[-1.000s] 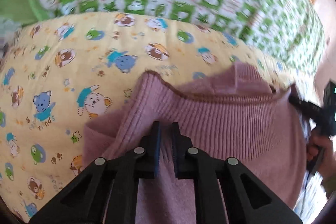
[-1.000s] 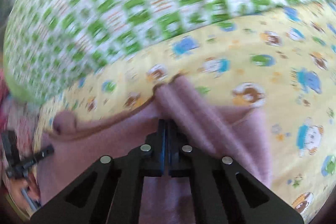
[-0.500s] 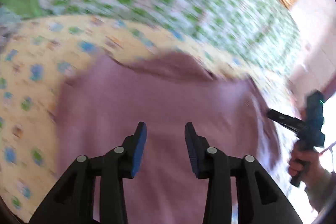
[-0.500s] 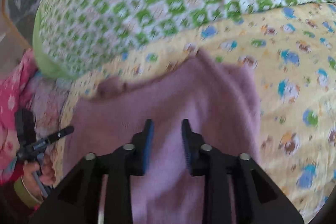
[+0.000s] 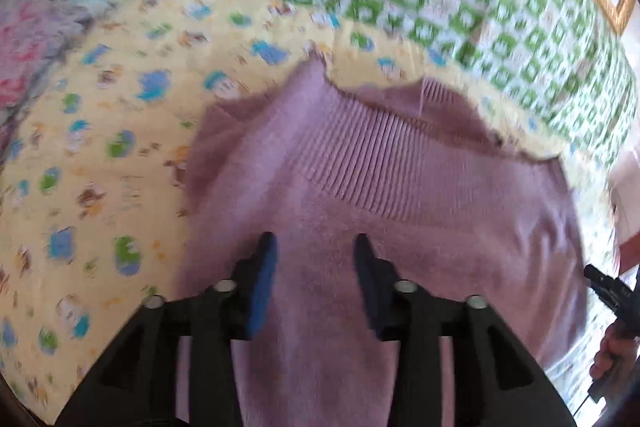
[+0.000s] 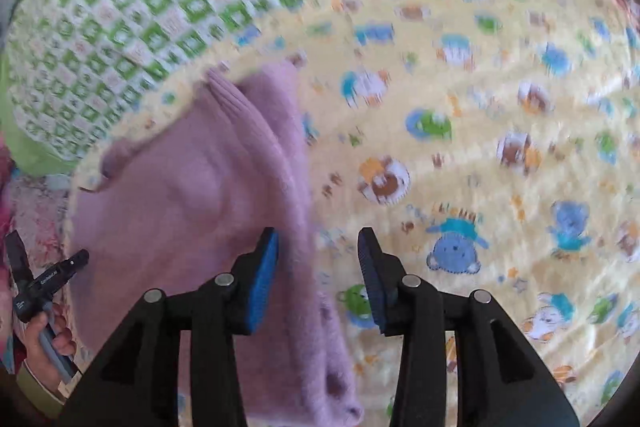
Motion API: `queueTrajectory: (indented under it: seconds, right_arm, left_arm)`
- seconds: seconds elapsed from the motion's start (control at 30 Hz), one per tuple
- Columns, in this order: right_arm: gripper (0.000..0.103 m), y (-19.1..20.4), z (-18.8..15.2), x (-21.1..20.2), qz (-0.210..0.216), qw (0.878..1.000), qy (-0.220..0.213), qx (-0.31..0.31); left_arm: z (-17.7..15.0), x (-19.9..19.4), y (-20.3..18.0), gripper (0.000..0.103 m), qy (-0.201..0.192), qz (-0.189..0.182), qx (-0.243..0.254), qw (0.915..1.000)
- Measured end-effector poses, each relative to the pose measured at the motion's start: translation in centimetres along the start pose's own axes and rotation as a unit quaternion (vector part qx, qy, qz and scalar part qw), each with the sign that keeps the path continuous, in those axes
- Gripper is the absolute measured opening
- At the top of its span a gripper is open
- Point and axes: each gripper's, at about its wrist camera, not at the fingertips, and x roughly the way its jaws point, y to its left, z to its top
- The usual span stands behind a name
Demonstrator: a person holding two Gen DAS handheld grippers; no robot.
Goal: Fold small clothes
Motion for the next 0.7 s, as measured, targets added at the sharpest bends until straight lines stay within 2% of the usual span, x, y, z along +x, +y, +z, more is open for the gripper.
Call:
queueTrajectory:
  seconds: [0.13, 0.27, 0.4, 0.5, 0.7]
  right_arm:
    - [0.043, 2.7, 0.6, -2.3, 0.050, 0.998, -0.023, -0.025]
    - [0.043, 6.7, 0.6, -3.0, 0.092, 0.993, -0.011, -0.071]
    - [0.044, 10.8, -0.5, -2.8, 0.123, 0.987, 0.005, -0.103]
    - [0.044, 14.0, -1.2, -2.1, 0.139, 0.982, 0.024, -0.123]
    - [0.045, 19.6, -2.8, -0.4, 0.163, 0.972, 0.056, -0.160]
  left_arm:
    - [-1.8, -3.7, 1.5, 0.050, -0.016, -0.004, -0.064, 0.9978]
    - [-4.8, -6.2, 3.1, 0.056, -0.013, 0.005, -0.107, 0.9941]
    - [-8.0, -7.6, 5.3, 0.060, 0.001, 0.013, -0.134, 0.9909]
    - [-9.7, -7.9, 6.7, 0.061, 0.009, 0.005, -0.159, 0.9873]
    - [-10.7, -7.8, 8.1, 0.063, 0.026, -0.016, -0.170, 0.9849]
